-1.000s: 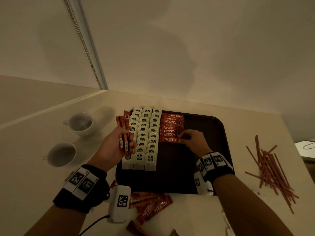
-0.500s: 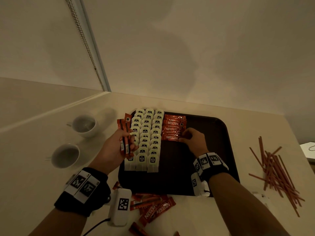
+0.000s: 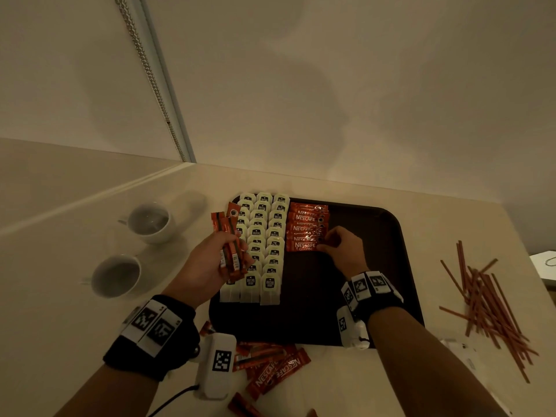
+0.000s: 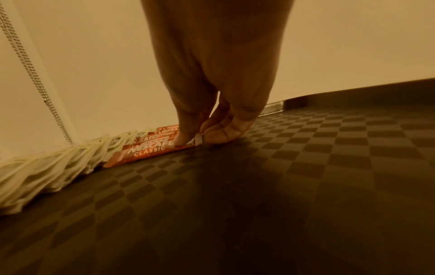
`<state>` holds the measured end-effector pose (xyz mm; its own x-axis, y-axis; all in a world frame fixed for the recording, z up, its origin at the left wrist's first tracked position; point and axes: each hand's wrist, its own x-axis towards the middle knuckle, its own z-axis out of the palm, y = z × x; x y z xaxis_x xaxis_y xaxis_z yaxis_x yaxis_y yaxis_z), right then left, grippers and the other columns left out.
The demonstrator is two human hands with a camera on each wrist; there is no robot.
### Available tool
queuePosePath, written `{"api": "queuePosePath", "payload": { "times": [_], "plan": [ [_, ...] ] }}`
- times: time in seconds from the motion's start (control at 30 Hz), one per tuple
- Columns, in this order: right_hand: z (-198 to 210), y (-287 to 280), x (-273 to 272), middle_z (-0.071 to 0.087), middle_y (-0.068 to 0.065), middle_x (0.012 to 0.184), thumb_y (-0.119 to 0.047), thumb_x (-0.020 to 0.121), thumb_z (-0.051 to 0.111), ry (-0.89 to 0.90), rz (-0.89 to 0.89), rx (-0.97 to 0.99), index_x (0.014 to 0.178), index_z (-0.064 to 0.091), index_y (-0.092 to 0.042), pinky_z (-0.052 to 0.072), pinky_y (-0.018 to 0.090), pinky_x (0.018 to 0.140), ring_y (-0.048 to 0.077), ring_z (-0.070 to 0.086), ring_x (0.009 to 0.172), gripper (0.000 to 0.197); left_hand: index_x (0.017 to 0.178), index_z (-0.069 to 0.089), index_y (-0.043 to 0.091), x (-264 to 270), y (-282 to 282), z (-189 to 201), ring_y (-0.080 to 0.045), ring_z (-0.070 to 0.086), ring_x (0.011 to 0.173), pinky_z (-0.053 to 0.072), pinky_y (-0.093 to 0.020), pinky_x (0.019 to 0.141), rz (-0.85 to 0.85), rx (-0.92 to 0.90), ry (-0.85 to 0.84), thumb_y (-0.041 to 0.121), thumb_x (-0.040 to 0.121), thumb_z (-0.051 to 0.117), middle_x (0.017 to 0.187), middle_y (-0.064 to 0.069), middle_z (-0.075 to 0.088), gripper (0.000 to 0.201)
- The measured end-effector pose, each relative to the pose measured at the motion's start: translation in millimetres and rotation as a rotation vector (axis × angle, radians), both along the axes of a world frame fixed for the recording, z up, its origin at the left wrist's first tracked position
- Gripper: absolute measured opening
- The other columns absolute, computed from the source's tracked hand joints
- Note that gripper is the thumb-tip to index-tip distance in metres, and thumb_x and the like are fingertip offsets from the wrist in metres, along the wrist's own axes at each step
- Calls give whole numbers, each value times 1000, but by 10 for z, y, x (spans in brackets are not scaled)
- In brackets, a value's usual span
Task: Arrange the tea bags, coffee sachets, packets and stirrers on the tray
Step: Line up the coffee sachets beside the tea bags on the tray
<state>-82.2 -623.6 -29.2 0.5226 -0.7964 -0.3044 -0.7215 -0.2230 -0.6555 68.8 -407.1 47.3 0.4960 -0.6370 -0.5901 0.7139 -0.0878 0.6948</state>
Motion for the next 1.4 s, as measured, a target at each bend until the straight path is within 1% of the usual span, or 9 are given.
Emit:
{"api": "queuePosePath", "payload": {
  "times": [0.2, 0.37, 0.47, 0.6, 0.7, 0.93, 1.17, 1.3, 1.4],
  "plan": [
    [130, 54, 12, 57, -9, 97, -22, 80, 71, -131, -7, -12, 95, 57, -19, 44, 18, 76, 5, 55, 88, 21, 104, 57, 5, -18, -134, 22, -20, 65, 63, 60, -39, 67, 2, 4, -54, 9, 96, 48, 77, -10, 60, 13],
    [621, 443, 204, 59, -3, 100, -28, 86, 63, -313, 347, 219, 100, 55, -21, 49, 21, 76, 10, 59, 91, 17, 103, 61, 17, -75, -304, 53, -23, 63, 93, 52, -46, 87, -79, 5, -234, 9, 96, 48, 97, -5, 65, 17],
    [741, 648, 302, 60, 8, 101, -18, 83, 68, -396, 438, 320, 100, 54, -15, 54, 20, 69, 10, 61, 82, 22, 109, 60, 13, -98, -379, 51, -26, 66, 94, 54, -40, 80, -87, -22, -258, 13, 97, 49, 103, -11, 67, 17],
    [733, 708, 327, 60, 14, 87, -4, 81, 68, -479, 379, 43, 84, 55, -2, 51, 21, 68, 17, 57, 74, 13, 107, 59, 3, -89, -390, 46, -24, 66, 84, 58, -35, 73, 28, -106, -163, 20, 99, 45, 92, -10, 67, 23],
    [727, 661, 296, 58, 3, 89, -3, 79, 67, -408, 393, -220, 77, 49, -16, 52, 22, 71, 10, 55, 75, 23, 94, 58, 10, -60, -349, 28, -13, 56, 55, 53, -27, 52, 75, -74, -185, 25, 99, 45, 69, -2, 56, 20],
    [715, 590, 198, 53, 6, 101, -18, 80, 60, -377, 474, -675, 89, 46, -16, 57, 29, 67, 16, 57, 80, 16, 80, 60, 12, -71, -279, 61, -9, 39, 45, 38, -19, 43, -215, 28, -366, 26, 88, 63, 51, 5, 43, 16],
    [799, 587, 160, 60, -1, 104, -14, 77, 75, -585, 297, 88, 106, 53, -20, 58, 27, 75, 12, 64, 90, 37, 88, 66, 4, -83, -243, -65, -11, 43, 46, 37, -24, 51, -183, 134, -348, 14, 80, 72, 50, 2, 50, 14],
    [873, 585, 186, 67, 13, 97, -2, 82, 67, -699, 222, 179, 103, 54, -7, 59, 36, 72, 26, 66, 89, 25, 87, 72, 15, -117, -231, -50, -9, 45, 46, 38, -24, 49, -220, 127, -405, 14, 76, 76, 58, 1, 56, 12],
    [884, 584, 214, 65, -3, 92, -7, 84, 66, -613, 355, 20, 99, 64, -12, 53, 22, 76, 12, 62, 84, 15, 88, 73, 18, -128, -249, 72, -6, 46, 45, 40, -18, 45, -132, 43, -512, 11, 77, 74, 60, 4, 63, 13]
  ]
}}
